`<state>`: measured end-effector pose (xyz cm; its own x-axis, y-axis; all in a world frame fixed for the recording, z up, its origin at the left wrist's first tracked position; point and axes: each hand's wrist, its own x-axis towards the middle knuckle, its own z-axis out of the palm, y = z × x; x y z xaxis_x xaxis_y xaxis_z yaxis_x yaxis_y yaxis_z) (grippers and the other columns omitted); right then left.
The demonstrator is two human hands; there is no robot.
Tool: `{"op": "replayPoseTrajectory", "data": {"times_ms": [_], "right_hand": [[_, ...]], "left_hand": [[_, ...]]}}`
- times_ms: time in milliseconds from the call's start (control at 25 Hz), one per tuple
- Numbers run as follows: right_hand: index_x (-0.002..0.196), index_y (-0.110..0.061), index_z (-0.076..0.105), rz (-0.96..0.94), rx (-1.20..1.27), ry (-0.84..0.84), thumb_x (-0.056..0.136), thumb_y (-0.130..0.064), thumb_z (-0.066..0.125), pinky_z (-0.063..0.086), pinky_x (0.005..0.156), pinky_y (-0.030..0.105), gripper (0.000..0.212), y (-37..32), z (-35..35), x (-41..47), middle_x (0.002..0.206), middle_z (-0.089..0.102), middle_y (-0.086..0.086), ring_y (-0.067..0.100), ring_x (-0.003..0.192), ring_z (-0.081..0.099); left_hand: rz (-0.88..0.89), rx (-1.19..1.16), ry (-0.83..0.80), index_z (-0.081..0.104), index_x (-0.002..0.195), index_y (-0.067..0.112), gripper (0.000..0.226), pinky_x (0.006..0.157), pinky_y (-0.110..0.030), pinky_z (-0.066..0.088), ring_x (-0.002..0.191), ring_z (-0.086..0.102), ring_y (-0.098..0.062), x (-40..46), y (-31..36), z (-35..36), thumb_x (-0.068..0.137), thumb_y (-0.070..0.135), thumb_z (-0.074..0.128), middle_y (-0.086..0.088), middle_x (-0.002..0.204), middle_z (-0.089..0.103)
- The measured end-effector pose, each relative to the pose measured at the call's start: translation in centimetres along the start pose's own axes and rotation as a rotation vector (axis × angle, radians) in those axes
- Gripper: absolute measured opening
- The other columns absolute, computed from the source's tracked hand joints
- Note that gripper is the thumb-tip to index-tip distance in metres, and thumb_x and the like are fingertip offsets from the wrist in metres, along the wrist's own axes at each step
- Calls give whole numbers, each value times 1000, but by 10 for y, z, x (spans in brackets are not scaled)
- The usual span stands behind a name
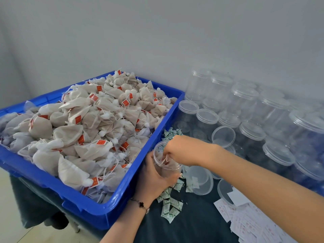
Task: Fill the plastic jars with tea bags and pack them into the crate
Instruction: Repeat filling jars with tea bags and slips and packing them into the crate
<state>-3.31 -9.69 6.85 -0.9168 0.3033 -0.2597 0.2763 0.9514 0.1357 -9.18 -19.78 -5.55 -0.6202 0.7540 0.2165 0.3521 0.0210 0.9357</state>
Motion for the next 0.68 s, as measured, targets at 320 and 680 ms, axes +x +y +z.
{"op": "replayPoseTrajectory", "data": {"times_ms": [320,680], "right_hand": [[114,-23,66,139,307,217,93,-13,48,48,82,29,29,28,-37,-49,107,68,-5,7,87,59],[104,-21,69,195,294,110,90,-10,52,41,70,22,25,25,1,-71,93,67,-10,6,81,57]], "left_hand": [[40,121,134,48,121,16,95,77,-31,53,99,60,-15,-10,24,7,43,56,83,8,109,56],[153,229,-41,48,106,22,89,67,-21,48,76,57,-3,-83,33,22,38,76,67,17,92,55]]}}
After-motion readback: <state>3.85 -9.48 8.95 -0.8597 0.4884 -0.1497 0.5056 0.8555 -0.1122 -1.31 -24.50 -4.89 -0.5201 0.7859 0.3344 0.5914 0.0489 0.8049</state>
